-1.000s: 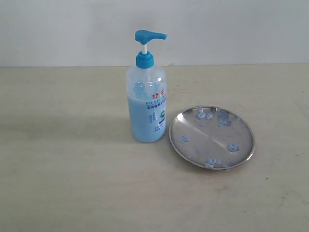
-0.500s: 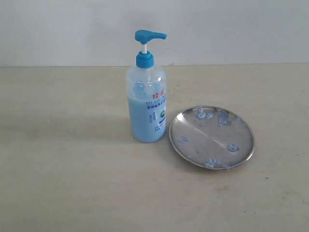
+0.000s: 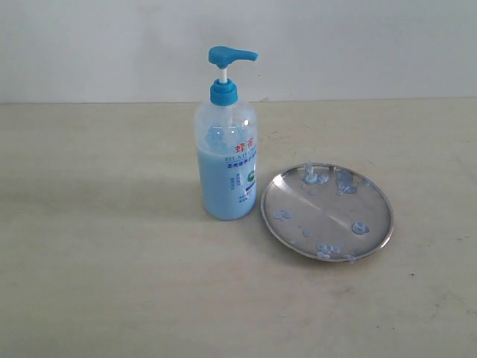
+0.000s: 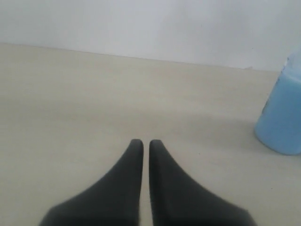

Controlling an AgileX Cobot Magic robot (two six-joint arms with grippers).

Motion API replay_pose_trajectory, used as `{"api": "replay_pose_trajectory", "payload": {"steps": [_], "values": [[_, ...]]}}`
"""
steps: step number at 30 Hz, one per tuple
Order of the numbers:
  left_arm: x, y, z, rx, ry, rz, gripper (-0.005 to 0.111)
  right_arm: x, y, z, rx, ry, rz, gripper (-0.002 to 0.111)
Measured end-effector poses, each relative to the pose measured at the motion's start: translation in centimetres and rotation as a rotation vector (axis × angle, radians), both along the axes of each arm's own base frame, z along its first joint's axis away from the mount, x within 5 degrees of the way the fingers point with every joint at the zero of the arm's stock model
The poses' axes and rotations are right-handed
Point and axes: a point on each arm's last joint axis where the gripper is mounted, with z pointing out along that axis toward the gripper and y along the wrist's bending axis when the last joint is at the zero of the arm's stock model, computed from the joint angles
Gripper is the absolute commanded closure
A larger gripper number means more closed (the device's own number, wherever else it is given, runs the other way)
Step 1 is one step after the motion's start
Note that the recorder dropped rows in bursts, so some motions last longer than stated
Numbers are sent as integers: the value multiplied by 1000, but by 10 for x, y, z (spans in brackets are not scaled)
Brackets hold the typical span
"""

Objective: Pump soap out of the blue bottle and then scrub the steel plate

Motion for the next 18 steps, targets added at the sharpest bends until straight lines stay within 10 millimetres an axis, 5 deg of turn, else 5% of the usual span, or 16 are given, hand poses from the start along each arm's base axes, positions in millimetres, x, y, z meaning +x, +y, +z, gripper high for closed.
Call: {"api": "replay_pose_trajectory", "payload": {"steps": [18], "values": [[0,2,1,11,-16,23,102,0,0,0,4,0,0,109]]}}
